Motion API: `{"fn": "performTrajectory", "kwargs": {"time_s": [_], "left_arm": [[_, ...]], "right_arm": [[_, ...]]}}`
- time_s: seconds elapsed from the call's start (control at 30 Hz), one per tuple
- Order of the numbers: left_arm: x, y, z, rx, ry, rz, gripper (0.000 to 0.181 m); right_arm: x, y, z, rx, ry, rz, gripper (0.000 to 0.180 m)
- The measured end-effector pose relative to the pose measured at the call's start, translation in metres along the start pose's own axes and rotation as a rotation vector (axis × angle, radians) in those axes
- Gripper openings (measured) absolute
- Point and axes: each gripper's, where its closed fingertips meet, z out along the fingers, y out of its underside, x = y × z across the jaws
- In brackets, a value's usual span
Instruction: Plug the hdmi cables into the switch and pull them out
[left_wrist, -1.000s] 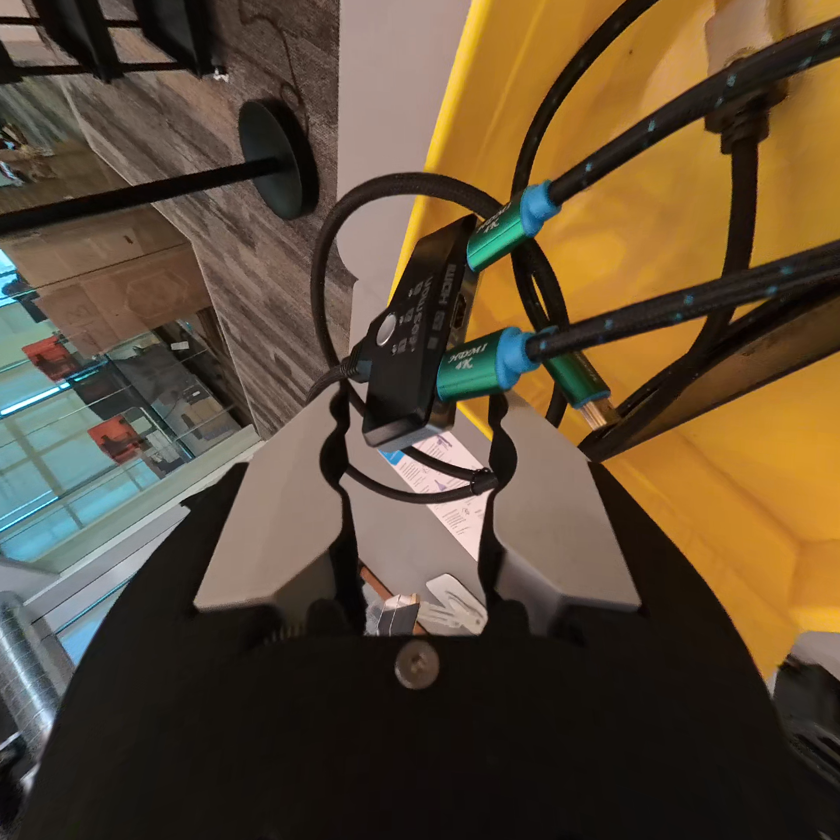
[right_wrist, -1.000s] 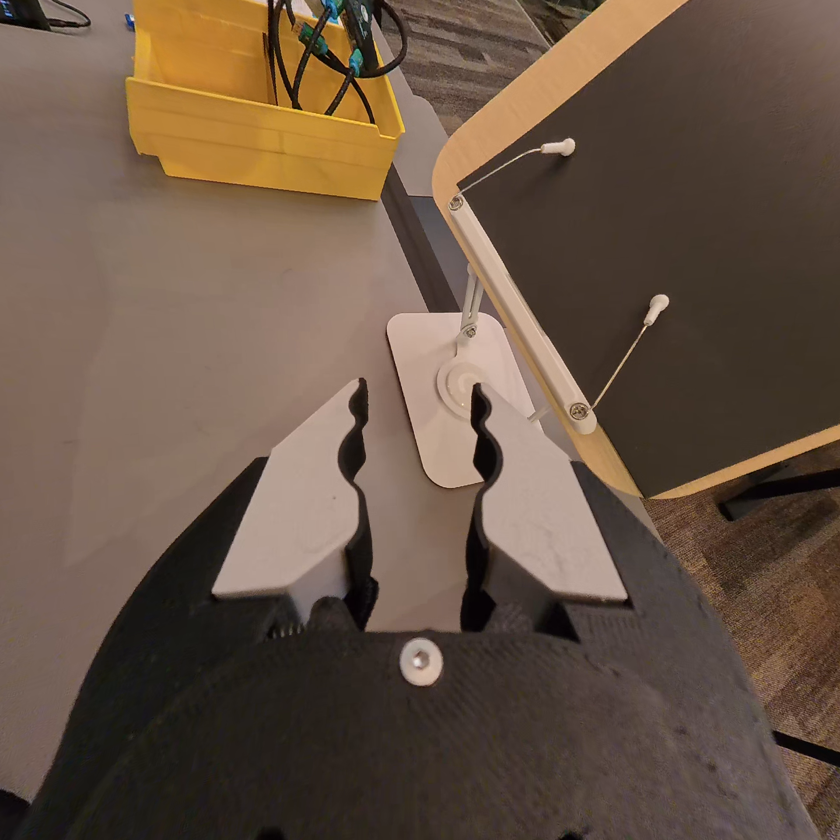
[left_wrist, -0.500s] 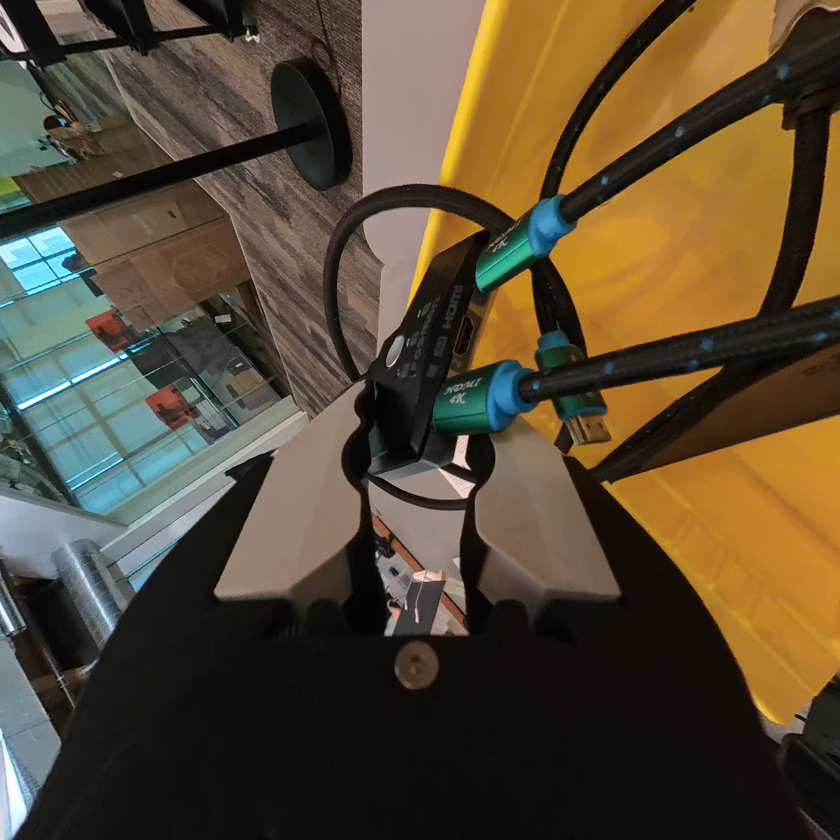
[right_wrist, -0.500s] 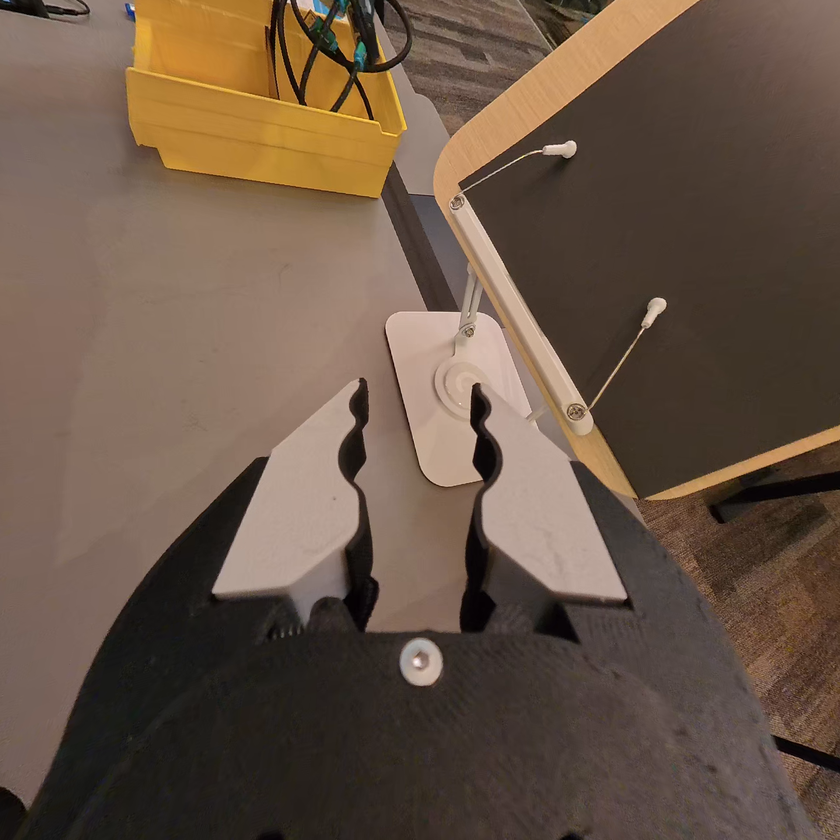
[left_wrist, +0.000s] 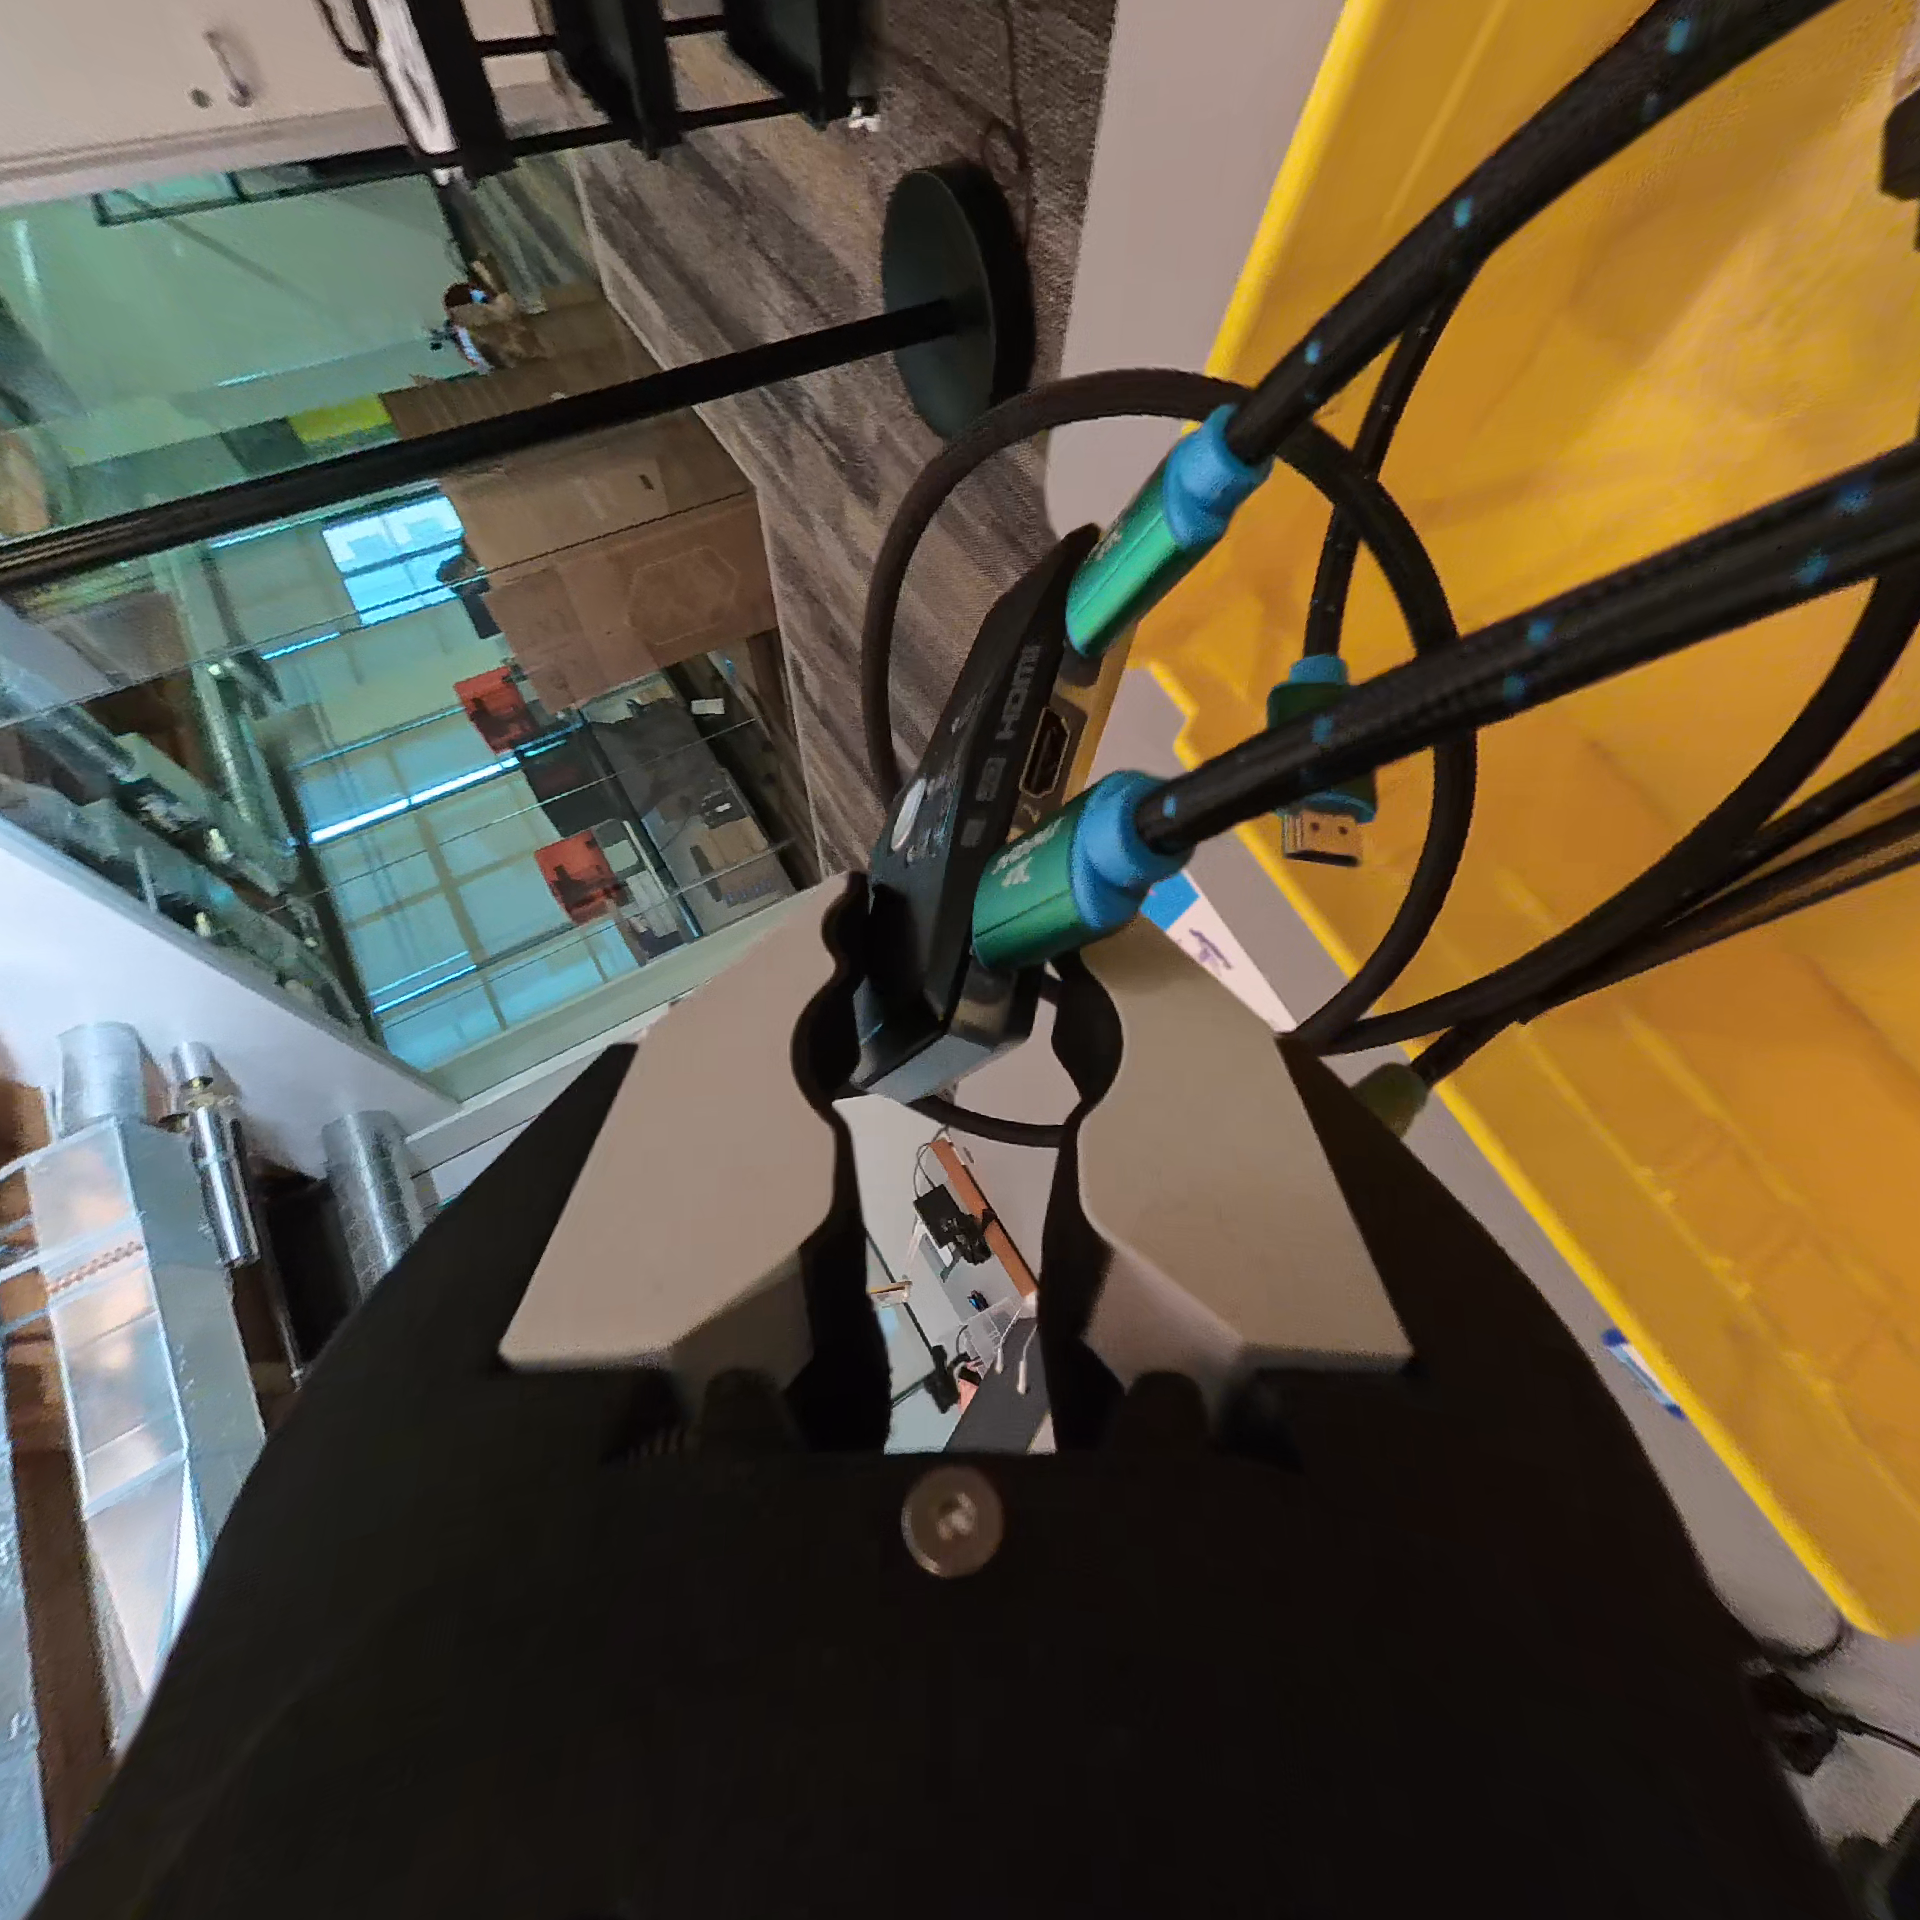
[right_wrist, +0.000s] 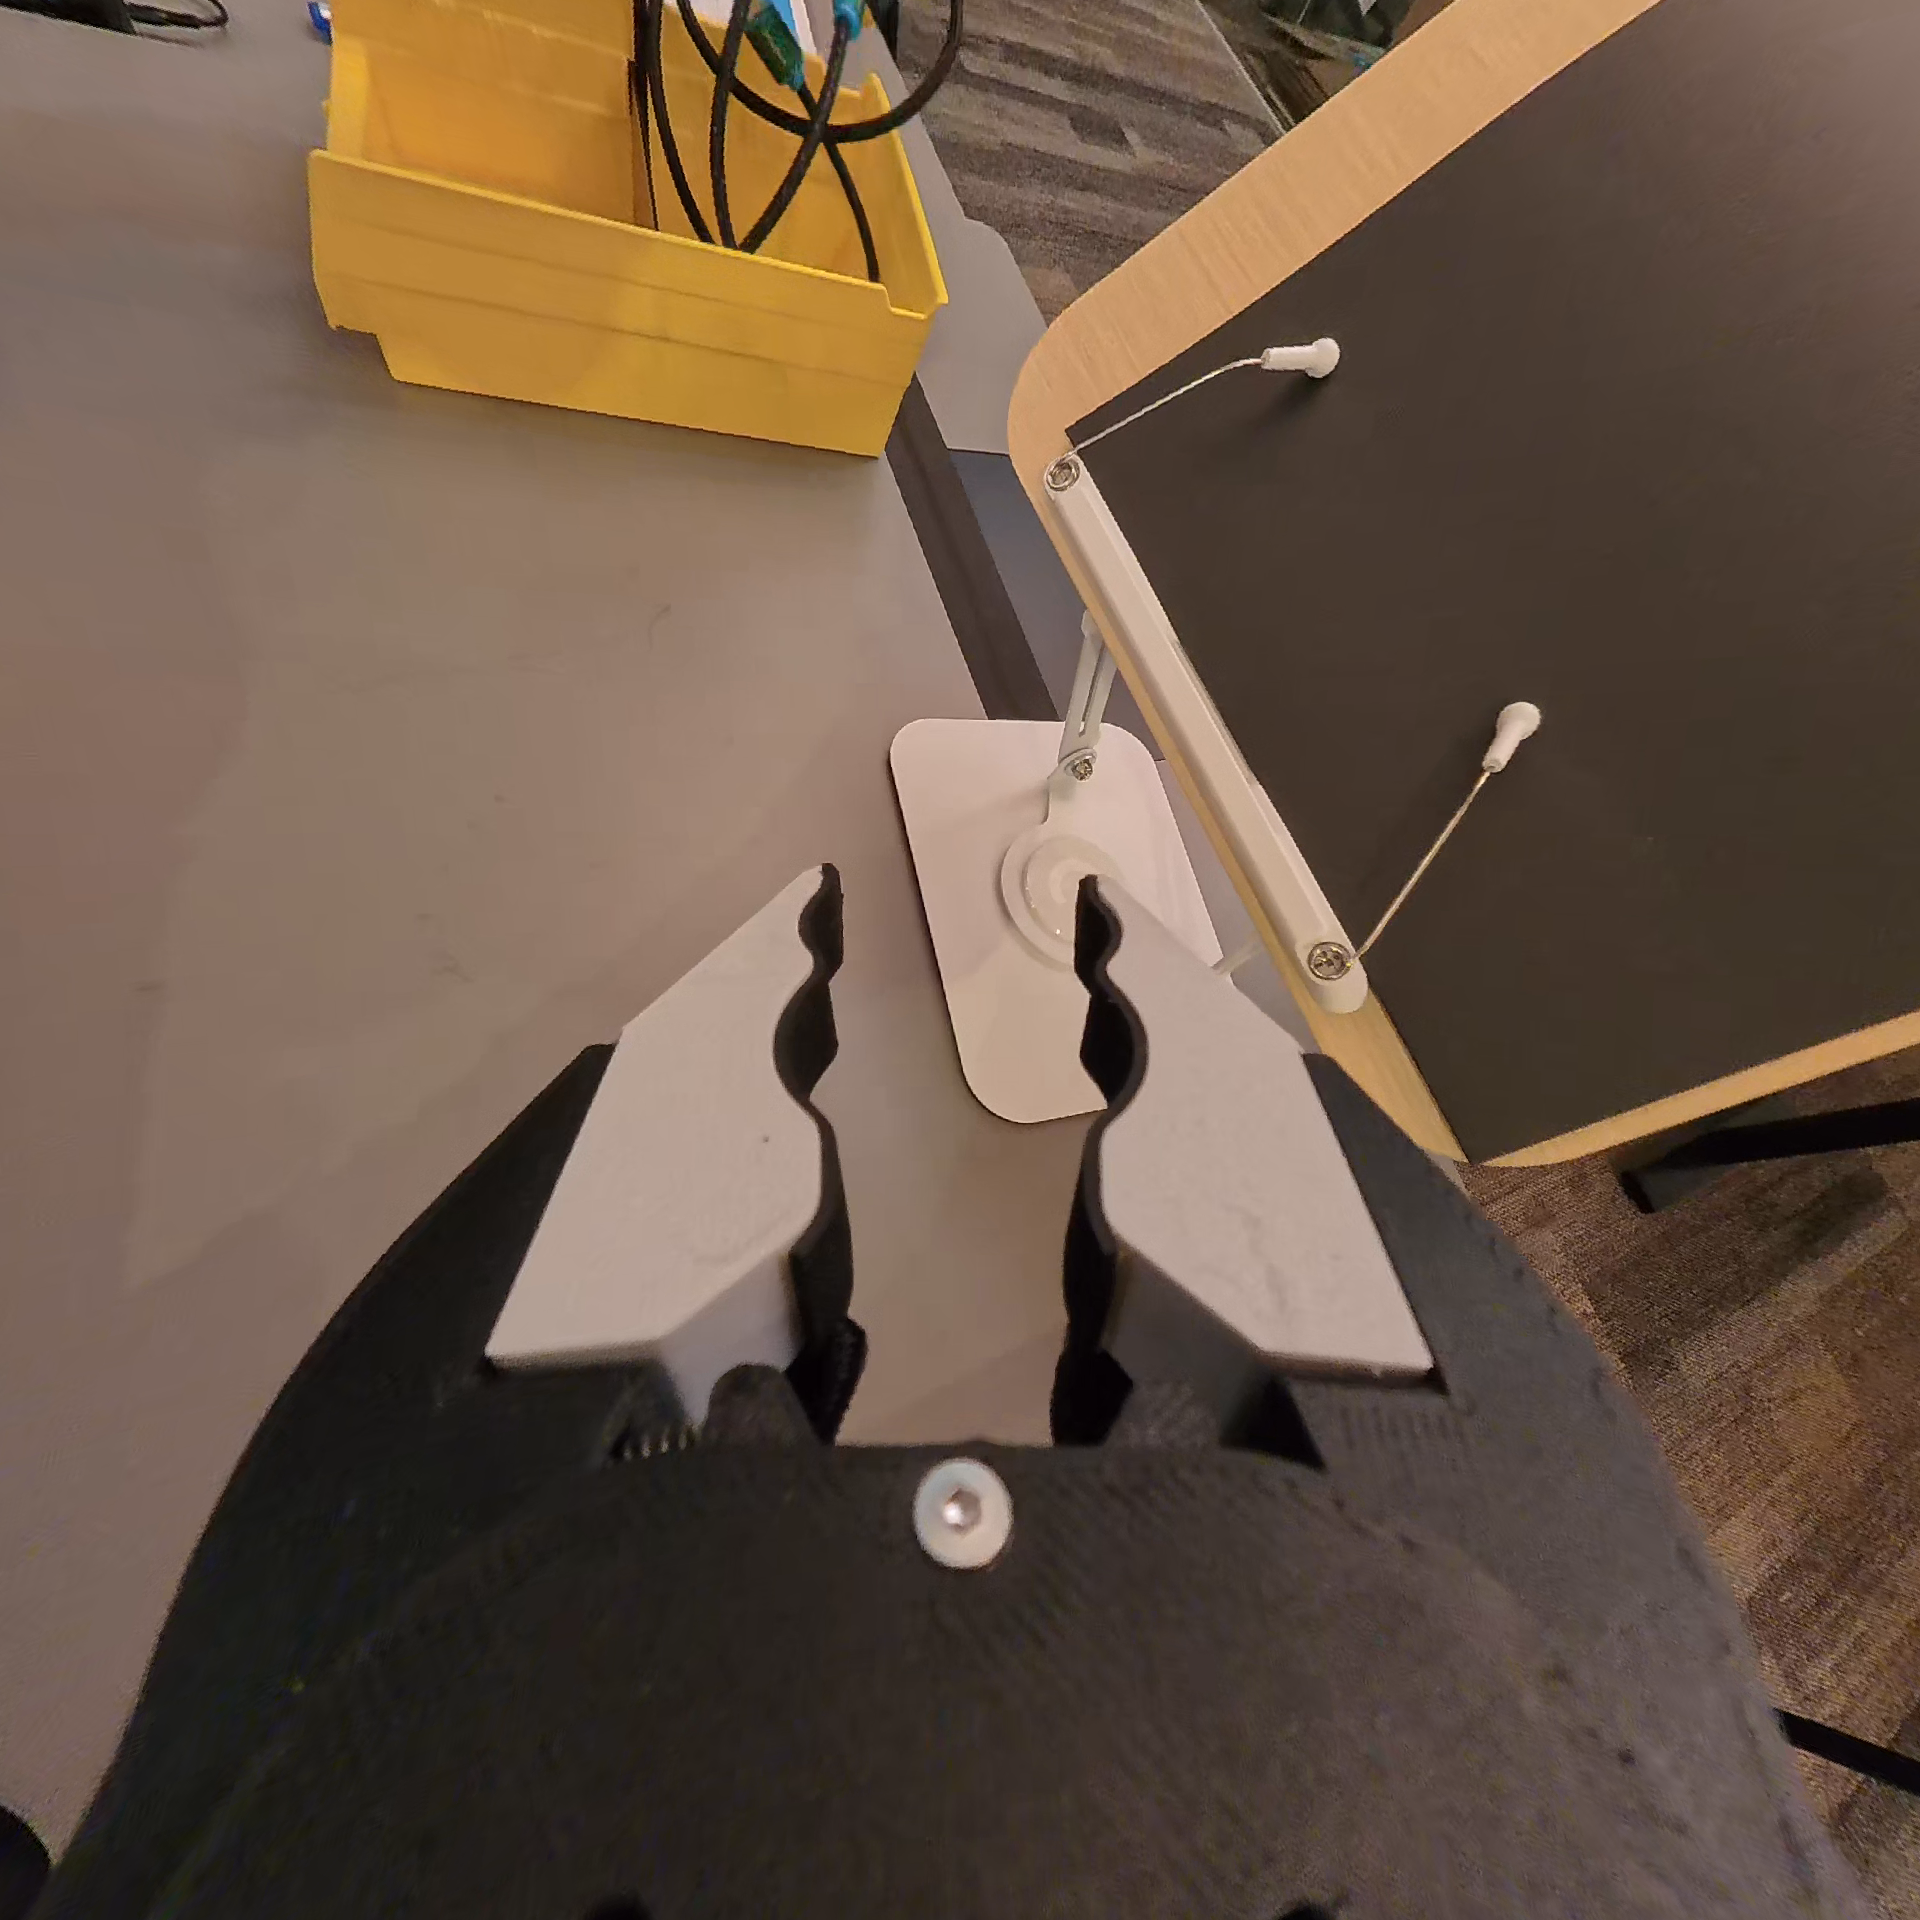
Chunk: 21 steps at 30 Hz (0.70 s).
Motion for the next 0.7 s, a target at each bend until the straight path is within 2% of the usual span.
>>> {"fn": "performTrajectory", "kwargs": {"time_s": [0.3,0.7], "left_arm": [[-0.035,0.032,-0.046,0.012,-0.147,-0.121,0.022],[-0.038,0.023,-0.078,0.072,-0.187,-0.173,0.020]], "right_arm": [[-0.002,-0.007,-0.006,0.025,0.005,-0.012,0.043],[-0.002,-0.016,-0.017,0.067,0.011,-0.018,0.043]]}}
